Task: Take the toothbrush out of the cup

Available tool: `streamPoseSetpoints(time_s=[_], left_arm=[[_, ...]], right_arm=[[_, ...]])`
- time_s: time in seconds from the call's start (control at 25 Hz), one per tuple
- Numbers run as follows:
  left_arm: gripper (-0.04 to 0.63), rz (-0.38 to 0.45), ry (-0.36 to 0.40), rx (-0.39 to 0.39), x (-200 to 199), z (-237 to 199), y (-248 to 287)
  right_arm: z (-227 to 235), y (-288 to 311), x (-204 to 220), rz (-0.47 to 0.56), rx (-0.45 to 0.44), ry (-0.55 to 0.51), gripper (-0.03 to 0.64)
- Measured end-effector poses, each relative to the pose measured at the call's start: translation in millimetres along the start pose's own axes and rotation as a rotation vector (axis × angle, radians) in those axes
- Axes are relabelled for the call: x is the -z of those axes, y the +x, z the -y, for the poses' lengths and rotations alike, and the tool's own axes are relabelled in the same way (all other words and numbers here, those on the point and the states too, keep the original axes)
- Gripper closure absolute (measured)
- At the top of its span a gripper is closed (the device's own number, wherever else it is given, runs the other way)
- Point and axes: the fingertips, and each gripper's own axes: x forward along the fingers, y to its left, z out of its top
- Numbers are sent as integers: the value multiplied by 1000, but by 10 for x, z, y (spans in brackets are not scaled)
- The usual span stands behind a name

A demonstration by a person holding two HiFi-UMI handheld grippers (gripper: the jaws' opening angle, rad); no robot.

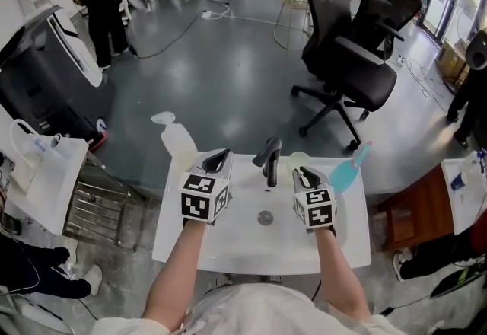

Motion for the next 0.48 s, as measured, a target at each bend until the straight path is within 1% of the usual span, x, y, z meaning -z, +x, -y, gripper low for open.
streamPoseSetpoints(time_s=[0.16, 0.48], left_arm=[[591, -4, 0, 5, -2, 19, 8], [591, 2, 5, 7, -22, 10, -21]], right_arm=[[46, -14, -9, 1, 16, -16, 583], [38, -37, -71, 12, 21, -27, 584]])
